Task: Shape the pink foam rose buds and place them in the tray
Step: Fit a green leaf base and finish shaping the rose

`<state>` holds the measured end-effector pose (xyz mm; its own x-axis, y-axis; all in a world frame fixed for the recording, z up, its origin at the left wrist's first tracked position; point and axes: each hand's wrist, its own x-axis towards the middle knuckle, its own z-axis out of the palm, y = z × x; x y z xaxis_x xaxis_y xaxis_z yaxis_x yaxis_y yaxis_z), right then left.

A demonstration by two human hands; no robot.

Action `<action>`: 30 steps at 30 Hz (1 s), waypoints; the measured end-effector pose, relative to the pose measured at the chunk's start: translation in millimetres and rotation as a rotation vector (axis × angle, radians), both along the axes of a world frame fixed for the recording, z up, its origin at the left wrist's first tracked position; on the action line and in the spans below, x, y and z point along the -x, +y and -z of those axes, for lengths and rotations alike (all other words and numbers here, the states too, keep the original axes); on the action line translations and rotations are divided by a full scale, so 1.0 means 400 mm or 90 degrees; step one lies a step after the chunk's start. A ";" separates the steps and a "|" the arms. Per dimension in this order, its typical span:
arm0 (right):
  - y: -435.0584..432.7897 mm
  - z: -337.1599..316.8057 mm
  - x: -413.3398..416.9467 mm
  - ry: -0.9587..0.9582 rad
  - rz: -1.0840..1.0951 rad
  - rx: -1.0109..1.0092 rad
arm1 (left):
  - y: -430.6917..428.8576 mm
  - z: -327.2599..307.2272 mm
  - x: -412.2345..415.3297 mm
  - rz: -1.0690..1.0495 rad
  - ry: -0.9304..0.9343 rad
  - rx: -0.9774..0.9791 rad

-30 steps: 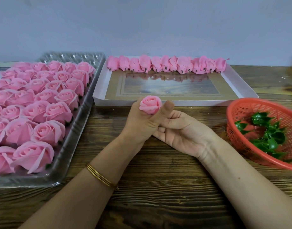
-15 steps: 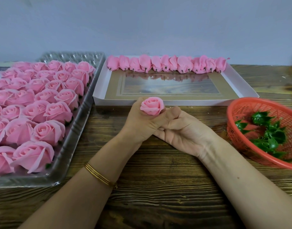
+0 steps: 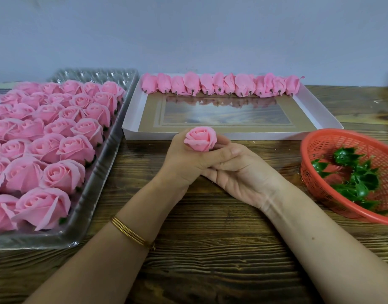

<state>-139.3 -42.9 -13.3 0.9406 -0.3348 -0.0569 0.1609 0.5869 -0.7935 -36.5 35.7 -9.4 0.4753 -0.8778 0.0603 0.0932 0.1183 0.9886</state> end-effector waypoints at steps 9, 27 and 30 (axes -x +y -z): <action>-0.008 -0.006 0.007 0.033 0.023 -0.005 | 0.001 -0.016 -0.001 -0.013 0.045 0.010; -0.001 0.000 0.000 0.037 0.097 0.086 | 0.006 -0.030 0.016 -0.250 -0.491 -0.171; 0.006 -0.001 0.001 0.038 0.096 0.121 | 0.004 -0.025 0.021 -0.248 -0.530 -0.209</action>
<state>-139.8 -40.4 -13.0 0.8757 -0.4817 -0.0327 0.1856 0.3984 -0.8982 -44.8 37.2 0.6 0.6517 -0.7013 0.2889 -0.6370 -0.2994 0.7103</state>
